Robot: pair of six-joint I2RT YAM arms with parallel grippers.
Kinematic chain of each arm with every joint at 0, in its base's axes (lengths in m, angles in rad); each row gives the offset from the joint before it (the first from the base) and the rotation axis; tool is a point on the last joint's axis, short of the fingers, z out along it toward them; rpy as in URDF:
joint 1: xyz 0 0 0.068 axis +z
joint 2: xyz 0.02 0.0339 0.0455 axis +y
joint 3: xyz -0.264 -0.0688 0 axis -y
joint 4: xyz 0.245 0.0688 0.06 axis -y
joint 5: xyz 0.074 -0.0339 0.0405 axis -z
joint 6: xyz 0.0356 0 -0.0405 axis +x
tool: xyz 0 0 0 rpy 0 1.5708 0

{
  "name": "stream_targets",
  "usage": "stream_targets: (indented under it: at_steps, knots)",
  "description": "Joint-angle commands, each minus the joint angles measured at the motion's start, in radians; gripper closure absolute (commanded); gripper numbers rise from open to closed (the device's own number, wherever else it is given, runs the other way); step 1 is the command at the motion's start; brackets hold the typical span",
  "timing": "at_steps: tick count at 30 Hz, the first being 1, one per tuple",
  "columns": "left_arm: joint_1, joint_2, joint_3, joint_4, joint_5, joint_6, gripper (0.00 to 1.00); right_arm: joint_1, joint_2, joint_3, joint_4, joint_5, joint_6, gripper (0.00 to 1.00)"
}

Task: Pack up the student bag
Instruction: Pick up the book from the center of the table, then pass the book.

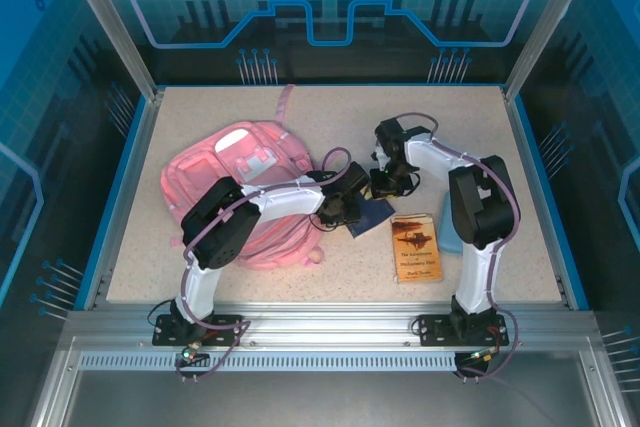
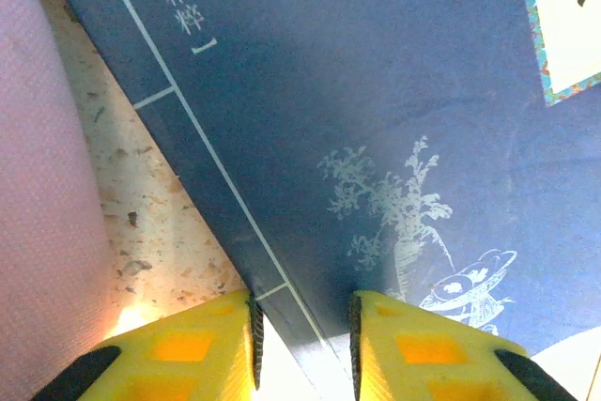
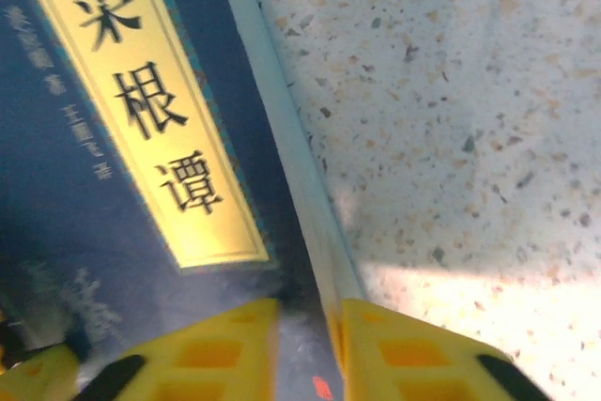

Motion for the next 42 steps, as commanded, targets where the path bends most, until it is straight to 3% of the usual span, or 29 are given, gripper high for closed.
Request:
stream_targets:
  at_steps: [1,10,13,18,23,26,31,37,42]
  knots:
    - [-0.001,0.064,-0.004,-0.016,-0.035,0.022,0.72,0.029,-0.059,-0.007,-0.043,-0.129,0.0,0.83]
    - [0.001,0.028,0.006,-0.011,-0.017,0.035,0.72,0.029,-0.08,-0.007,-0.047,-0.154,0.002,1.0]
    - [0.006,-0.015,0.01,-0.01,-0.006,0.048,0.7,0.021,-0.11,-0.019,-0.035,-0.127,0.019,1.0]
    - [0.046,-0.18,-0.006,0.009,0.053,0.081,0.49,-0.017,-0.241,-0.043,0.014,-0.158,0.036,1.0]
    - [0.115,-0.383,-0.065,0.063,0.151,0.12,0.23,-0.076,-0.384,-0.067,0.074,-0.288,0.049,1.0]
    - [0.175,-0.482,-0.129,0.093,0.223,0.12,0.14,-0.11,-0.448,-0.08,0.112,-0.395,0.069,1.0]
    - [0.273,-0.631,-0.303,0.285,0.392,0.057,0.04,-0.152,-0.536,-0.115,0.219,-0.587,0.141,1.0]
    - [0.315,-0.708,-0.407,0.439,0.495,0.0,0.01,-0.16,-0.574,-0.156,0.416,-0.814,0.299,1.0]
    - [0.373,-0.73,-0.422,0.524,0.598,-0.043,0.01,-0.148,-0.574,-0.184,0.53,-0.92,0.395,1.0]
